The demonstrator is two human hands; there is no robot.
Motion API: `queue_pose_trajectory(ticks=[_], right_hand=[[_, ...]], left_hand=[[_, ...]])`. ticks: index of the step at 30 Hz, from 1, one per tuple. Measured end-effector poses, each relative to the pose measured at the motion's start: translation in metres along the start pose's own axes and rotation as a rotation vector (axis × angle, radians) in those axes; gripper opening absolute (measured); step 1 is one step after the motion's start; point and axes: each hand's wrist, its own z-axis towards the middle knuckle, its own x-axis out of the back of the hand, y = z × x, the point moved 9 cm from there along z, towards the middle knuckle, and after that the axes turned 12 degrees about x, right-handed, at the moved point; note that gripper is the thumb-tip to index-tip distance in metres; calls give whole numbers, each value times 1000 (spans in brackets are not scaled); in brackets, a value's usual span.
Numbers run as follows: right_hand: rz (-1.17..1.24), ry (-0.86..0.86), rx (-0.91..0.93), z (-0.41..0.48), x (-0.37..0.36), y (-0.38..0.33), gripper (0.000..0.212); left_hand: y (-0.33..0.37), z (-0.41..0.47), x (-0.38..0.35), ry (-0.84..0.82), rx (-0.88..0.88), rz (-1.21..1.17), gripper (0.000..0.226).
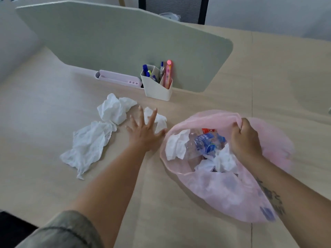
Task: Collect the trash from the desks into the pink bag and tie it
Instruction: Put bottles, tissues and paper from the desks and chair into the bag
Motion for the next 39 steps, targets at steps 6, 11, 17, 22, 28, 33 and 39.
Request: queue_pose_trajectory(ticks=[6,11,17,22,28,33,39], right_hand=[[40,4,-45,3,-4,18,17],[37,-6,-61,1,0,18,18],[118,37,-55,-1,16,-1,24],[160,102,-24,-3,49,-9,26],[169,57,0,-15,62,-7,25],[212,-10,32,-22,39,-21,22],[257,-122,138,-25,-10,-65,21]], left_hand=[[12,8,-16,92,-5,70,36],[6,-6,2,228,-132,-167,26],[79,-91,81,498,-548,-440,11],[150,-172,46,282,-868,-299,18],[170,-193,-20,48,-942,342,73],[129,-173,13,159,-861,166,84],[7,-109,36,271,-460,137,85]])
